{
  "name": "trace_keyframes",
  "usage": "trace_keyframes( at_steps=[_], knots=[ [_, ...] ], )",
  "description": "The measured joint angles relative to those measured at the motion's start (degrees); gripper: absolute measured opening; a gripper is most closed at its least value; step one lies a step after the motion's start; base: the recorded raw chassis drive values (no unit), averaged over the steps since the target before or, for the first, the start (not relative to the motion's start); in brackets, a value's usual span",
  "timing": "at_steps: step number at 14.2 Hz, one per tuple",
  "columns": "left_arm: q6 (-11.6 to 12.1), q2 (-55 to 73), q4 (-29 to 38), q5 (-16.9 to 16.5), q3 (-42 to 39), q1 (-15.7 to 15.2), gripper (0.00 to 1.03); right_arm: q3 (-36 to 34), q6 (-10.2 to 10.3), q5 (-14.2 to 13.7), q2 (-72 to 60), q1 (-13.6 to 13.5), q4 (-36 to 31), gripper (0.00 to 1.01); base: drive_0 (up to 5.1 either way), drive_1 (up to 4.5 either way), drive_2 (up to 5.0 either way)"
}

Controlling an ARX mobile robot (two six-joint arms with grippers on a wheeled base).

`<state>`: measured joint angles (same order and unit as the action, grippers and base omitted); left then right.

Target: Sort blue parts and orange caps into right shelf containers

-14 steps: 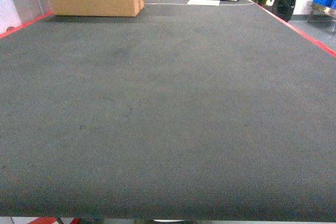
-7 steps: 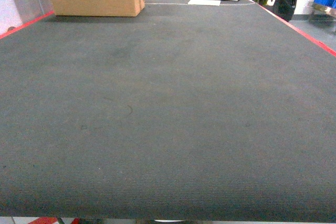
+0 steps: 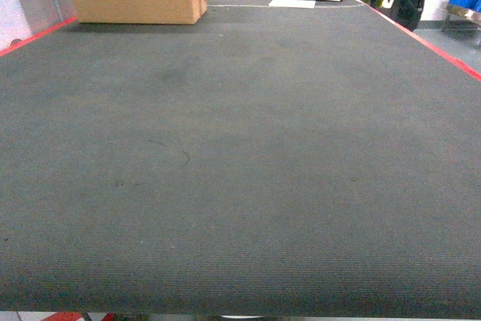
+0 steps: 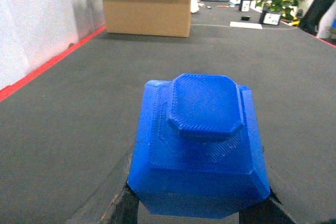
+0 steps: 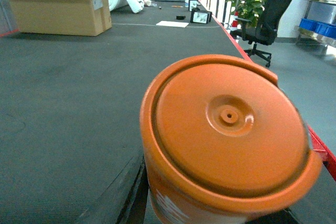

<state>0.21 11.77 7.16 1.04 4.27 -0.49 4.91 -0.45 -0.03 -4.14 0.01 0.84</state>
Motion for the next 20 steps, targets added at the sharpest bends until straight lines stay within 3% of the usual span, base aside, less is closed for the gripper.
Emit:
trace_keyframes(
  at_steps=[1, 2, 3, 20],
  knots=[
    [0.0, -0.9, -0.4, -1.1, -0.3, 0.4, 0.43, -0.4, 0.0, 0.1, 0.2, 0.0, -0.1, 0.44, 0.0, 0.0, 0.0],
    [0.0, -5.0, -6.4, -1.0, -0.4, 0.7, 0.43, -1.0, 0.0, 0.0, 0.6, 0.0, -0.1, 0.44, 0.0, 0.0, 0.0],
    [0.0, -9.4, -7.5, -1.0, -1.7, 0.6, 0.43, -1.9, 0.0, 0.1, 1.4, 0.0, -0.2, 0.44, 0.0, 0.0, 0.0],
    [0.0, -11.2, -7.6, -1.0, -3.4, 0.6, 0.43, -4.2, 0.2, 0.0, 3.8, 0.0, -0.5, 0.44, 0.0, 0.0, 0.0]
  ],
)
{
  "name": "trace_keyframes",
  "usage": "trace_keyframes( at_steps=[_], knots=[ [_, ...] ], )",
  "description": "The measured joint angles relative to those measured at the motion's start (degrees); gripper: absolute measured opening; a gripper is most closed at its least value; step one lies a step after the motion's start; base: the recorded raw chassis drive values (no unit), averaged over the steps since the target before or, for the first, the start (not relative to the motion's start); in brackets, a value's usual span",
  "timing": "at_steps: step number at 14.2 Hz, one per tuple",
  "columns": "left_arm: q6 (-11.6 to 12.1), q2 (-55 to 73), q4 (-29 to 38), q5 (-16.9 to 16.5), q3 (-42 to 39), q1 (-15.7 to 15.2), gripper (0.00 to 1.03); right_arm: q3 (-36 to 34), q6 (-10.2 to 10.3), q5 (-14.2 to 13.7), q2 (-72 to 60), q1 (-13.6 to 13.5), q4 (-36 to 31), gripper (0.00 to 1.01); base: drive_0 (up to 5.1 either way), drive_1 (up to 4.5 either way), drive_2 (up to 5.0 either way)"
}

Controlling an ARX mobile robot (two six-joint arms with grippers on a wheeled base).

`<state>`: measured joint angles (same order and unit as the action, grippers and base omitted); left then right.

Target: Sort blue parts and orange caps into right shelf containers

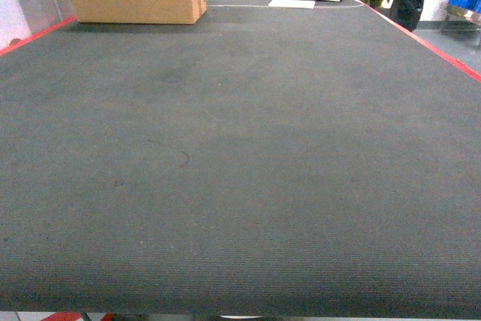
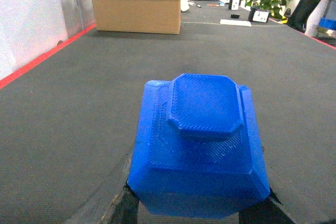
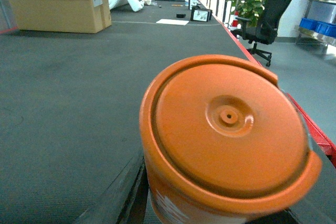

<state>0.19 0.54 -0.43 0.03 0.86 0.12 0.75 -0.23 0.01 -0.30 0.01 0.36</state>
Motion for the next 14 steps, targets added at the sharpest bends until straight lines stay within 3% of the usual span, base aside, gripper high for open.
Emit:
trace_keyframes(
  at_steps=[5, 14],
  knots=[
    [0.0, 0.0, 0.0, 0.1, 0.0, -0.1, 0.43, 0.0, 0.0, 0.0, 0.0, 0.0, 0.0, 0.44, 0.0, 0.0, 0.0],
    [0.0, 0.0, 0.0, 0.0, 0.0, -0.1, 0.43, 0.0, 0.0, 0.0, 0.0, 0.0, 0.0, 0.44, -1.6, -1.59, -1.6]
  ],
)
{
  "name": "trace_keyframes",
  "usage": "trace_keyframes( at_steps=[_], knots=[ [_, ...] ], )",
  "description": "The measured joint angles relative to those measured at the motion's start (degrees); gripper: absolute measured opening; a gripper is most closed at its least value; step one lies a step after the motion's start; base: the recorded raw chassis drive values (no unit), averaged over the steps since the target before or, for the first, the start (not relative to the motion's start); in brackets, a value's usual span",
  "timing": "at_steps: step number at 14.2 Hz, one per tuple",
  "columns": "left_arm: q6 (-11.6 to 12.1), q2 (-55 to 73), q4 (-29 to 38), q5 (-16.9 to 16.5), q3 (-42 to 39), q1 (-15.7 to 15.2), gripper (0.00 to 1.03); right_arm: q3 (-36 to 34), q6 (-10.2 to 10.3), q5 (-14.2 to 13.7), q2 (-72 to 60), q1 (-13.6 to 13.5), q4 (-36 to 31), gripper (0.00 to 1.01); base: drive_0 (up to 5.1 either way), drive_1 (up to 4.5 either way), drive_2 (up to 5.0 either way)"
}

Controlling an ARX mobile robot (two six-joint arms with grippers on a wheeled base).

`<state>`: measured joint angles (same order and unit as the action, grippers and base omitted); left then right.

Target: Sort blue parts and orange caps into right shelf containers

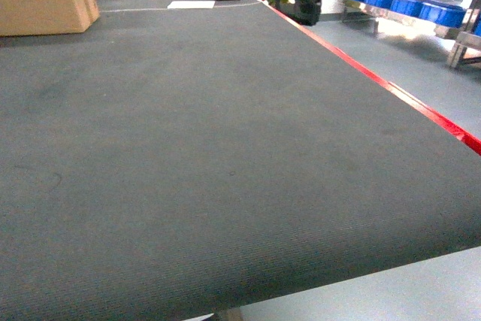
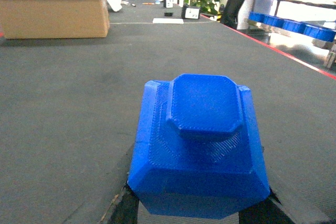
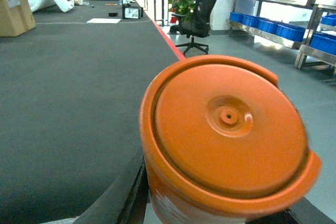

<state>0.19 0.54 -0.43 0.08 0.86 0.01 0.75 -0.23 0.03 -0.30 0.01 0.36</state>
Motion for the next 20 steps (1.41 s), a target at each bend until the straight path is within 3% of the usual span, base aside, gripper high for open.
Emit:
trace_keyframes(
  at_steps=[20],
  knots=[
    [0.0, 0.0, 0.0, 0.0, 0.0, 0.0, 0.43, 0.0, 0.0, 0.0, 0.0, 0.0, 0.0, 0.44, -1.6, -1.57, -1.6]
  ],
)
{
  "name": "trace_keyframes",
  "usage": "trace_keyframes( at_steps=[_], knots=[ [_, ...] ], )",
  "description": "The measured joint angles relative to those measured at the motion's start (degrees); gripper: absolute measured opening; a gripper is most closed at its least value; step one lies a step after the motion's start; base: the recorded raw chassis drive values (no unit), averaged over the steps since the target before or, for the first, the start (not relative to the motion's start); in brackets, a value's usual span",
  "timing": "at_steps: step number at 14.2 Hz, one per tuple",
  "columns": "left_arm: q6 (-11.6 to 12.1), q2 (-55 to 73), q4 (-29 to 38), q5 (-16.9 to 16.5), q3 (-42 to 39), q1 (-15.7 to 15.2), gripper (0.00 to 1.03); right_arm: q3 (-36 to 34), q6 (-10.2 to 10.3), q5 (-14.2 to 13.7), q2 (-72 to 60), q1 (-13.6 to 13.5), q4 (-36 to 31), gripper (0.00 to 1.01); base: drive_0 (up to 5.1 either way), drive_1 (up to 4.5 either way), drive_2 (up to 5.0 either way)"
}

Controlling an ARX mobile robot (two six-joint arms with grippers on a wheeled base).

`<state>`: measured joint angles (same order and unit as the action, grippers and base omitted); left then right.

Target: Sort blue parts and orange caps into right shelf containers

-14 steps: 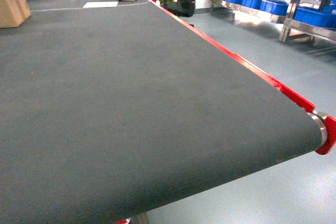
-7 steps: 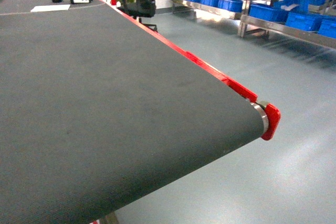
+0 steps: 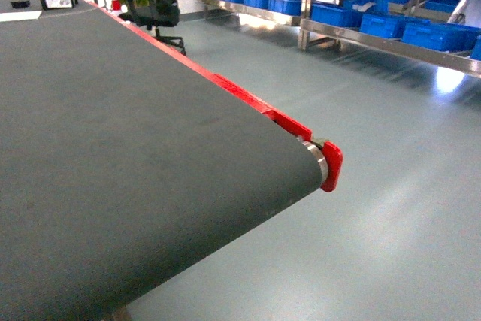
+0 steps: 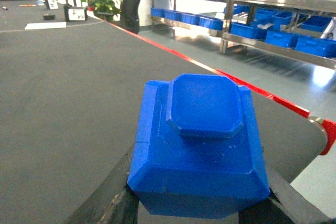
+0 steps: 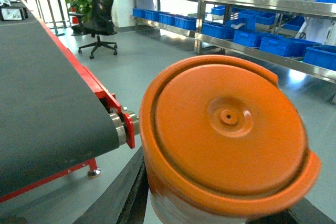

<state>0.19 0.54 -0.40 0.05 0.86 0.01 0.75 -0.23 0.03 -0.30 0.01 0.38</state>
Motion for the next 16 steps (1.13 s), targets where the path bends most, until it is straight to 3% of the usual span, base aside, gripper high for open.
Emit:
trace_keyframes(
  at_steps=[16],
  knots=[
    [0.0, 0.0, 0.0, 0.0, 0.0, 0.0, 0.43, 0.0, 0.0, 0.0, 0.0, 0.0, 0.0, 0.44, -1.6, -1.55, -1.6]
  ],
)
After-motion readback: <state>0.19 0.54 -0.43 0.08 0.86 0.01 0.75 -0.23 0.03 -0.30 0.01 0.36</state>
